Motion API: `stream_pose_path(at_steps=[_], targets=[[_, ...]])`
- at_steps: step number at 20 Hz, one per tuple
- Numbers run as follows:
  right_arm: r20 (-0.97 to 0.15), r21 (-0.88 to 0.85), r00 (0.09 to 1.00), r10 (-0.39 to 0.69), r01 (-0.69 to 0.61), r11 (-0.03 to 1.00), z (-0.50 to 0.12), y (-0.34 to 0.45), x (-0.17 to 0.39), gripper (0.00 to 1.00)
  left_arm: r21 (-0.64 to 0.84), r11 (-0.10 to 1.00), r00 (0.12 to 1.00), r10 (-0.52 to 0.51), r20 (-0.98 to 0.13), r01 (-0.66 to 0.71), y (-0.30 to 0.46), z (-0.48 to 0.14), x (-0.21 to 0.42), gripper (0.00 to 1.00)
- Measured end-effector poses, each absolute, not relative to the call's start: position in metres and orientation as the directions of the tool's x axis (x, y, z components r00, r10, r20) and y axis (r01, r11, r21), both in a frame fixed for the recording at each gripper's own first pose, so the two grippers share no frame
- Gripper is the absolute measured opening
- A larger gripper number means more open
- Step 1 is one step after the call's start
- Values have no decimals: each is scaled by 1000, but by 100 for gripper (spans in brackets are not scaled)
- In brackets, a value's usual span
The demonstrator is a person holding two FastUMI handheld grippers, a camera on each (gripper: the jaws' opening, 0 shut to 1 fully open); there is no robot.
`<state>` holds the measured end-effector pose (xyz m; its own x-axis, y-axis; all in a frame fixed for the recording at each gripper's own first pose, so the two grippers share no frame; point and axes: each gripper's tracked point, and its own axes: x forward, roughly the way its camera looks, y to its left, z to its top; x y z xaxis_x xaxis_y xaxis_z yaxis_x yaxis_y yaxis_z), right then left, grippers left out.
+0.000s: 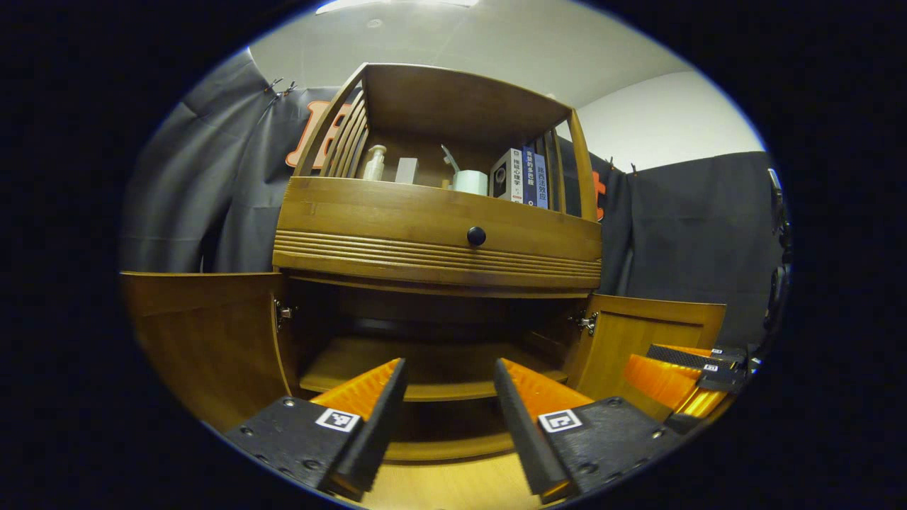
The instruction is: Open the right door of the double-door shoe cabinet with the right hand, and open the left door with the left hand.
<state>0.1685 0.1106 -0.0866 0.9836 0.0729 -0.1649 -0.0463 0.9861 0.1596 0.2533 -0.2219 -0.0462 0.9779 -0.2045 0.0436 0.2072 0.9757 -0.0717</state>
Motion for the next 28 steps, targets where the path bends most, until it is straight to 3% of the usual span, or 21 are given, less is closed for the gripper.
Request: stream_pose_path(at_steps=[3,4,8,11,12,13,14,16,17,19,20,21,22,23,28], targets=[[-158,157,984,84,-59,986,-87,116,171,97,-82,979,982,-183,48,187,-216,-45,258,96],[-145,156,986,86,-63,986,-83,117,171,100,-80,979,981,-186,54,190,-216,-44,257,96],[-125,138,989,83,-65,988,-78,119,169,97,-82,974,977,-204,68,209,-218,-42,254,92],[-126,127,990,66,-50,991,-76,117,162,97,-62,975,975,-208,77,213,-220,-40,252,96],[-124,123,990,60,-45,991,-75,117,159,100,-51,976,975,-209,80,213,-220,-40,250,92],[-124,121,991,52,-37,992,-75,115,157,96,-45,975,974,-212,81,216,-223,-41,250,92],[-124,122,991,46,-30,992,-75,113,155,100,-51,972,971,-224,88,229,-225,-40,248,96],[-128,127,991,36,-19,992,-75,111,150,100,-80,961,961,-257,98,265,-233,-39,244,92],[-129,130,991,34,-17,991,-75,109,148,100,-91,958,959,-264,100,273,-235,-39,243,99],[-129,133,991,26,-8,991,-73,108,144,100,-88,955,956,-274,99,283,-236,-38,241,92],[-128,133,991,25,-8,991,-72,109,144,100,-81,956,957,-274,94,282,-235,-39,242,95],[-126,133,992,24,-7,991,-70,109,142,100,-74,957,957,-274,92,281,-234,-40,241,92],[-124,130,992,20,-3,991,-69,110,141,100,-70,957,957,-276,90,282,-234,-40,240,95],[-124,126,992,13,3,992,-68,110,138,100,-69,956,956,-280,86,287,-234,-41,239,92],[-131,107,991,-35,49,993,-68,107,129,100,-56,945,945,-316,79,321,-237,-43,234,96]])
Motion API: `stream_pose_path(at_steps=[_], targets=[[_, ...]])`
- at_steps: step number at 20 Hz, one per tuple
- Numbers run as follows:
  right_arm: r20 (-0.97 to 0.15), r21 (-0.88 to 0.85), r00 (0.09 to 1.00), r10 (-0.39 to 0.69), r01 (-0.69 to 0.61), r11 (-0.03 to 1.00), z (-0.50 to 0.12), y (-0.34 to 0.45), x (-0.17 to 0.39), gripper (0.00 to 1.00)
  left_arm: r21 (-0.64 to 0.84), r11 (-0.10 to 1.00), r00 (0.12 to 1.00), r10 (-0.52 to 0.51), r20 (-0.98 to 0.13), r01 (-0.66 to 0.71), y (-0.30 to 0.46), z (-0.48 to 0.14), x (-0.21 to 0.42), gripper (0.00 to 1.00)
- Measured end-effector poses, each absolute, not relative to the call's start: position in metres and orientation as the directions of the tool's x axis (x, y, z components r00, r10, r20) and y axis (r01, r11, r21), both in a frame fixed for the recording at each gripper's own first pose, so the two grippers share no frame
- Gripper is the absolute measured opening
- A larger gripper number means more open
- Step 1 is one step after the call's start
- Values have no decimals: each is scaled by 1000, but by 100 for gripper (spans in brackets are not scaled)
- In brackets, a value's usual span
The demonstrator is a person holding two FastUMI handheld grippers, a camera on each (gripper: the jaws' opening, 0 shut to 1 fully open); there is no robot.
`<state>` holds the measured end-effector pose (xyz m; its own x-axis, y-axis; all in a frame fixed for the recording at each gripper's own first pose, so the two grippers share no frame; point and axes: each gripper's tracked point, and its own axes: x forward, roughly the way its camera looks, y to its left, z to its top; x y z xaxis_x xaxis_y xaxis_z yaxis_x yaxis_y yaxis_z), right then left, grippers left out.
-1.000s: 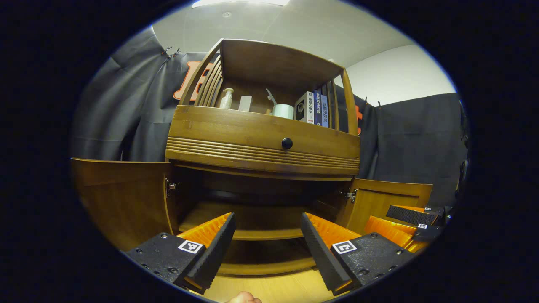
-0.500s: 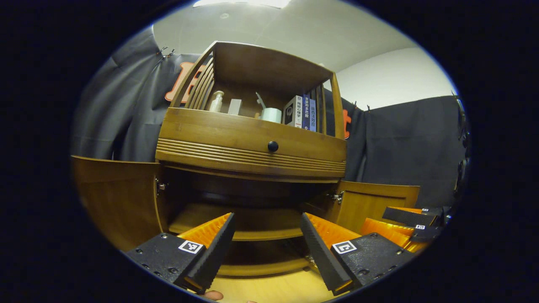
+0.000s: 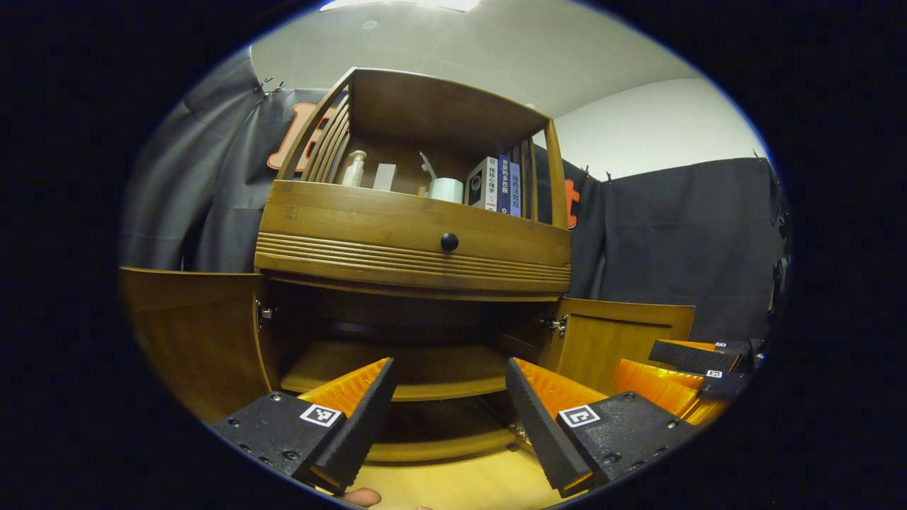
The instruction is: Open the right door of the double-door shoe cabinet with the right hand, and open the left door with the left hand.
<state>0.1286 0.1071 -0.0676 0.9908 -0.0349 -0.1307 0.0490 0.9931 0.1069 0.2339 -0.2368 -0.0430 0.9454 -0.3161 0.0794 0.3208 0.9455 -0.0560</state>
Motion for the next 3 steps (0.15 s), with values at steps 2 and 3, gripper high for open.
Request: stream_pose_path(at_steps=[2,3], targets=[[-134,100,989,-55,69,993,-69,106,127,100,-41,940,939,-335,74,339,-238,-45,231,92],[-135,96,988,-69,82,992,-68,104,124,100,-35,936,936,-346,71,349,-239,-47,230,92]])
